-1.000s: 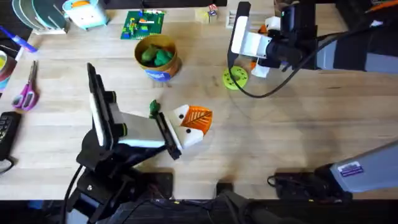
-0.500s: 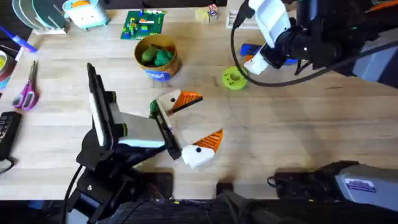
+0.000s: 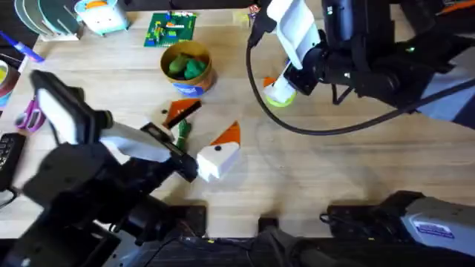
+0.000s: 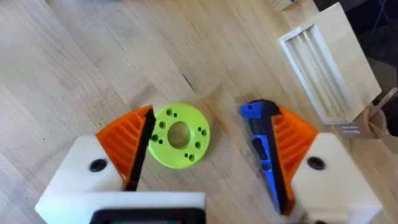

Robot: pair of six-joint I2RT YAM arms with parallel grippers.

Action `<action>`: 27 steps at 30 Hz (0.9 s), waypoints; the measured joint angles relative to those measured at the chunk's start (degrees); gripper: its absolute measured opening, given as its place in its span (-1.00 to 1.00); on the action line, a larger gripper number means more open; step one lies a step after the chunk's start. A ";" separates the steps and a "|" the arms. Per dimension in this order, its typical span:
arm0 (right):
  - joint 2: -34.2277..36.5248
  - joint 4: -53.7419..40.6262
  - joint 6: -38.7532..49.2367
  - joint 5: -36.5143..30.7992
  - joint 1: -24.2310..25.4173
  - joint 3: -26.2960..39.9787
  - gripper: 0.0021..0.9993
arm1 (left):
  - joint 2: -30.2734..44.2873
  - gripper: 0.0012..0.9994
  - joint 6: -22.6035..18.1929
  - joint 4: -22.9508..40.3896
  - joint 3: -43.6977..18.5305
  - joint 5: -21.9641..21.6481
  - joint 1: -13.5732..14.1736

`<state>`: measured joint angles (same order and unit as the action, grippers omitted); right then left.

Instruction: Pick up the gripper from the table and insert it into the empty holder that is missing its gripper. Then pick up a screw, insert it into the mounting hole, and use the screwdriver to tighten it. Finally, clean up the table by picking up the vegetable and placing it into the bucket.

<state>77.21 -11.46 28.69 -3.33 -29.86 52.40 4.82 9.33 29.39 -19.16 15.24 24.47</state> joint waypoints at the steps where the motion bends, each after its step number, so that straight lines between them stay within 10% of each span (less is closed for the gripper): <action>1: 0.00 0.21 0.00 0.00 -0.08 0.00 0.98 | 2.02 0.99 0.17 3.49 -3.98 -2.74 0.00; 13: 0.00 3.32 -0.20 -0.02 -0.10 0.00 0.98 | 37.98 0.99 0.74 48.88 -43.33 -22.94 0.00; 27: 0.00 3.45 -0.20 -0.04 -0.08 0.00 0.98 | 60.92 0.98 5.64 46.97 -46.18 -24.03 -2.35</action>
<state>77.21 -8.01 28.49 -3.38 -29.93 52.40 65.74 14.97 76.36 -65.34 -8.79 22.12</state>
